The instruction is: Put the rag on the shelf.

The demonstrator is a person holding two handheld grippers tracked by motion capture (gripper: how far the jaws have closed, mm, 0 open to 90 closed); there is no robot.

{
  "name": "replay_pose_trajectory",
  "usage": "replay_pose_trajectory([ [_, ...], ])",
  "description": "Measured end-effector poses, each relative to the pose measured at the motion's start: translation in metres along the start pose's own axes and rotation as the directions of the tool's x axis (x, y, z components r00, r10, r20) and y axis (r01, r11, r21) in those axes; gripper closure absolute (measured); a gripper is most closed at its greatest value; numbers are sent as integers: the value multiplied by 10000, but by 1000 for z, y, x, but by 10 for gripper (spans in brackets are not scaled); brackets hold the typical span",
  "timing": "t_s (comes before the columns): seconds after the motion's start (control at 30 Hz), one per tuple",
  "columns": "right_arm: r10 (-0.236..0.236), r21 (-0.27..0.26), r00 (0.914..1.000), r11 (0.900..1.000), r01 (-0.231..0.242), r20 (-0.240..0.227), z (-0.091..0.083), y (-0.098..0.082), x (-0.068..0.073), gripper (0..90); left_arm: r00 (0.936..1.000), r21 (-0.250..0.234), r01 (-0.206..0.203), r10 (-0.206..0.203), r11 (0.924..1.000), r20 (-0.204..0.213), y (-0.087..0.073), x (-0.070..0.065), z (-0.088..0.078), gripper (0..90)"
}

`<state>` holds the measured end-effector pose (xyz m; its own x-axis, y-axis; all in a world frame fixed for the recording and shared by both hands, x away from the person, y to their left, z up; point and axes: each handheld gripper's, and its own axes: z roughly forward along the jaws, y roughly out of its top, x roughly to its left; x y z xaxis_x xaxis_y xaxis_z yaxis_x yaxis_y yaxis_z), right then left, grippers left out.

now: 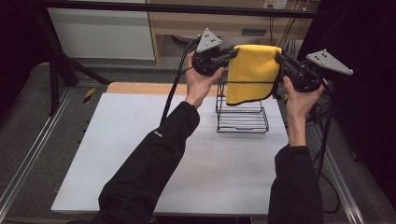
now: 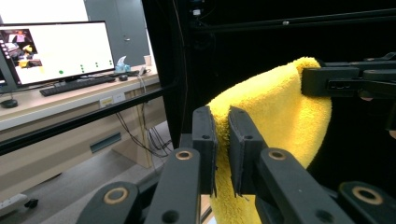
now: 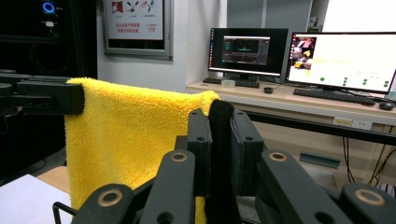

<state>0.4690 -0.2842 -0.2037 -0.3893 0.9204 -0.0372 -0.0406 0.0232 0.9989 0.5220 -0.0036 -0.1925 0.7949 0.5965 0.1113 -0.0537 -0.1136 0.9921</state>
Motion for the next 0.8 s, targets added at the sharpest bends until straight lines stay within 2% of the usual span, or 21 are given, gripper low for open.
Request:
replay_pose_trajectory([
  [0.37,-83,30,10000,10000,83,-42,-14,-4,2,805,9985,105,68,-74,9999,538,-4,-12,-9,822],
  [0.53,-39,133,9999,9999,40,-114,-22,-7,5,803,9975,233,-64,48,9997,699,-6,-17,-14,821],
  [0.8,84,511,9997,9987,-72,-239,-34,-20,8,800,9951,735,-376,306,9966,936,-15,-30,-19,815],
])
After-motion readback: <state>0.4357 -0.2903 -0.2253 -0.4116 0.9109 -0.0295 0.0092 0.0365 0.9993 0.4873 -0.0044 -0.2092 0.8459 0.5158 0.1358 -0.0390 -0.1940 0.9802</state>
